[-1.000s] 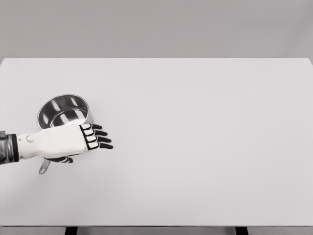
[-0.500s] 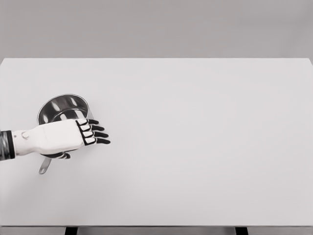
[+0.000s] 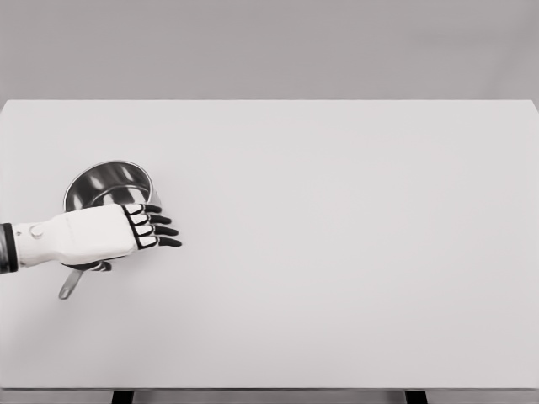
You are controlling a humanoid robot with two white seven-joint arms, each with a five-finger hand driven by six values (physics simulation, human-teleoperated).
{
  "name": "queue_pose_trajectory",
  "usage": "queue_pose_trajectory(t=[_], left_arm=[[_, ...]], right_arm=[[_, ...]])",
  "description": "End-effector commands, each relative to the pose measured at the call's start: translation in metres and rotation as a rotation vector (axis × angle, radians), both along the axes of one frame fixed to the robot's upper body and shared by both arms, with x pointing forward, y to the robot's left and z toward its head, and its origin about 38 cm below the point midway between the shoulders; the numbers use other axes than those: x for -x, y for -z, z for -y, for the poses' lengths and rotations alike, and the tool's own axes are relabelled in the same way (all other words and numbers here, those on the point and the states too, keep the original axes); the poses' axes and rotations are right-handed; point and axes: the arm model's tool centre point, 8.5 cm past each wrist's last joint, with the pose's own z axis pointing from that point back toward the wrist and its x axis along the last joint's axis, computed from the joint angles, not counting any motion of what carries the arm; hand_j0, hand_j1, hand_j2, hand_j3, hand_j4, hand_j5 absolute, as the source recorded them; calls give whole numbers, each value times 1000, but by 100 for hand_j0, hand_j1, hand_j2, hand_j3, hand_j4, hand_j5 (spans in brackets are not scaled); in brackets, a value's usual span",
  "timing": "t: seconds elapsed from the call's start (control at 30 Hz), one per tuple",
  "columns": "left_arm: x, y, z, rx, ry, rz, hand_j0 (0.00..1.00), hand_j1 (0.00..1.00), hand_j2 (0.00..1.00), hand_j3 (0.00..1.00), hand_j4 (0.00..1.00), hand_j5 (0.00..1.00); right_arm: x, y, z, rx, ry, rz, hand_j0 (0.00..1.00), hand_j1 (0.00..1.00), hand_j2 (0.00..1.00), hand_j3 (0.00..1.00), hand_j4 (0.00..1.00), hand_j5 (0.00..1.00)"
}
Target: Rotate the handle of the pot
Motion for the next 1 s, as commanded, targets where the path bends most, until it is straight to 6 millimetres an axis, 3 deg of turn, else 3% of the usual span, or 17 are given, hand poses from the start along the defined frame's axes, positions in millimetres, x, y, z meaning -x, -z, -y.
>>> queue_pose_trajectory(t=[0.0,0.47,0.97], left_arm=[[0,-2,-5,-12,-7,1,100,100,100,100,100,100],[-2,-12,-15,-36,-24,23,100,100,100,100,100,100],[2,-8,-18,-30,-34,3,100,100,100,100,100,100]], right_arm=[[0,0,0,0,0,1,100,100,100,100,100,100],[0,0,0,0,0,-1,100,100,100,100,100,100],[0,0,0,0,0,-1,100,100,100,100,100,100]])
